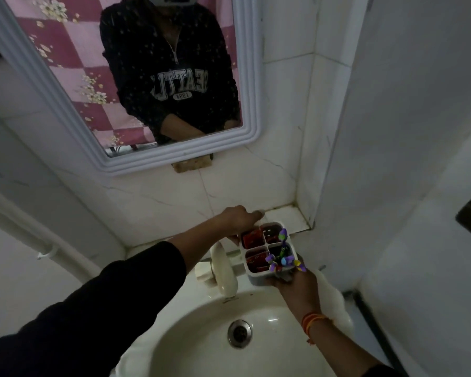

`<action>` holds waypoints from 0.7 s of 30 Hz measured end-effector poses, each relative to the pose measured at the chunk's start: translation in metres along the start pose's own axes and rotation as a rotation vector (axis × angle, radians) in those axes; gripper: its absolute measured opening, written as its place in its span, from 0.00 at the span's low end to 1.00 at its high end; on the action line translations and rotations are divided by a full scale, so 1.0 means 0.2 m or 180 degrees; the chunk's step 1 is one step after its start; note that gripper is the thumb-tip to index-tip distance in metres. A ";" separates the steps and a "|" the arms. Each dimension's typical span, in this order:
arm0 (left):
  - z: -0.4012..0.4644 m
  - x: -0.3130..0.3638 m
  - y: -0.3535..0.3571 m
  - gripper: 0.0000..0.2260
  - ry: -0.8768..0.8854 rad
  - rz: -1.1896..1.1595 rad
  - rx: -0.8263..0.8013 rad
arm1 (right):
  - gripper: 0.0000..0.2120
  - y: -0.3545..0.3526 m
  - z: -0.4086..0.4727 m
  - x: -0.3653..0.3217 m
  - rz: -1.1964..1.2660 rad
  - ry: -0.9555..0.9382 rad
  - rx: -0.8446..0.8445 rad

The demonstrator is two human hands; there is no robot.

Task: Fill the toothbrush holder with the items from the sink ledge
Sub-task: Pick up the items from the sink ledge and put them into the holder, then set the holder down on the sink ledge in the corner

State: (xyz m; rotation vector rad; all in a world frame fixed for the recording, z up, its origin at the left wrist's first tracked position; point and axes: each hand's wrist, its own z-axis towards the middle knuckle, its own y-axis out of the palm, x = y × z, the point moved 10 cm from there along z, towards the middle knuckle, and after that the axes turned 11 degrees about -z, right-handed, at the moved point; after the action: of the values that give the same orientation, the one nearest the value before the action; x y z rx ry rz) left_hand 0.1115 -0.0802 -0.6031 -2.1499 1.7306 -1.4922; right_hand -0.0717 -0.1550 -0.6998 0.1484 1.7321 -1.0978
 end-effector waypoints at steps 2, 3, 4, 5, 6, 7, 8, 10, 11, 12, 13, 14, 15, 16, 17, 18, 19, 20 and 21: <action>0.04 0.05 -0.05 0.31 0.0061 -0.0350 0.0177 | 0.30 -0.08 0.08 -0.05 -0.0025 -0.0081 0.0193; 0.06 0.07 -0.07 0.31 0.0073 -0.0515 0.0242 | 0.31 -0.12 0.13 -0.07 -0.0064 -0.0112 0.0243; 0.09 0.09 -0.08 0.30 0.0081 -0.0697 0.0309 | 0.31 -0.16 0.20 -0.09 -0.0122 -0.0136 0.0273; 0.13 0.11 -0.09 0.30 0.0078 -0.0902 0.0369 | 0.32 -0.20 0.26 -0.11 -0.0191 -0.0152 0.0296; 0.16 0.12 -0.10 0.31 0.0067 -0.1129 0.0421 | 0.32 -0.23 0.33 -0.13 -0.0281 -0.0166 0.0315; 0.20 0.14 -0.11 0.32 0.0057 -0.1379 0.0484 | 0.31 -0.26 0.40 -0.14 -0.0344 -0.0153 0.0317; 0.23 0.14 -0.11 0.35 0.0055 -0.1632 0.0549 | 0.29 -0.27 0.45 -0.13 -0.0369 -0.0115 0.0270; 0.32 0.14 -0.11 0.38 0.0034 -0.2034 0.0658 | 0.25 -0.27 0.56 -0.10 -0.0369 -0.0006 0.0171; 0.36 0.13 -0.10 0.37 0.0030 -0.2180 0.0695 | 0.25 -0.27 0.60 -0.08 -0.0351 0.0055 0.0147; 0.38 0.13 -0.09 0.36 0.0037 -0.2287 0.0732 | 0.26 -0.26 0.64 -0.06 -0.0329 0.0105 0.0134; 0.39 0.12 -0.08 0.34 0.0036 -0.2356 0.0749 | 0.27 -0.25 0.65 -0.04 -0.0289 0.0128 0.0139; 0.40 0.12 -0.07 0.31 0.0042 -0.2426 0.0773 | 0.28 -0.25 0.67 -0.03 -0.0261 0.0134 0.0169; 0.40 0.12 -0.07 0.27 0.0050 -0.2495 0.0781 | 0.29 -0.25 0.67 -0.03 -0.0230 0.0149 0.0206; 0.40 0.12 -0.06 0.22 0.0063 -0.2578 0.0766 | 0.29 -0.24 0.67 -0.02 -0.0206 0.0167 0.0226; 0.40 0.12 -0.05 0.19 0.0069 -0.2665 0.0727 | 0.29 -0.23 0.68 -0.01 -0.0179 0.0195 0.0215; 0.40 0.11 -0.04 0.17 0.0074 -0.2725 0.0720 | 0.30 -0.22 0.68 -0.01 -0.0150 0.0222 0.0176; 0.39 0.11 -0.04 0.16 0.0066 -0.2734 0.0742 | 0.31 -0.21 0.68 -0.01 -0.0108 0.0245 0.0119; 0.38 0.11 -0.04 0.17 0.0058 -0.2703 0.0794 | 0.32 -0.21 0.68 -0.01 -0.0065 0.0256 0.0069; 0.36 0.11 -0.05 0.17 0.0050 -0.2645 0.0849 | 0.33 -0.20 0.67 -0.01 -0.0031 0.0286 0.0020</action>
State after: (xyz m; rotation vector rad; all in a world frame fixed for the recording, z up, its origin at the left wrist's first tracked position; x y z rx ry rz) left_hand 0.1649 -0.1304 -0.6233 -2.8285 0.5488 -1.7135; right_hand -0.0008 -0.2750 -0.6809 0.1962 1.8109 -1.1186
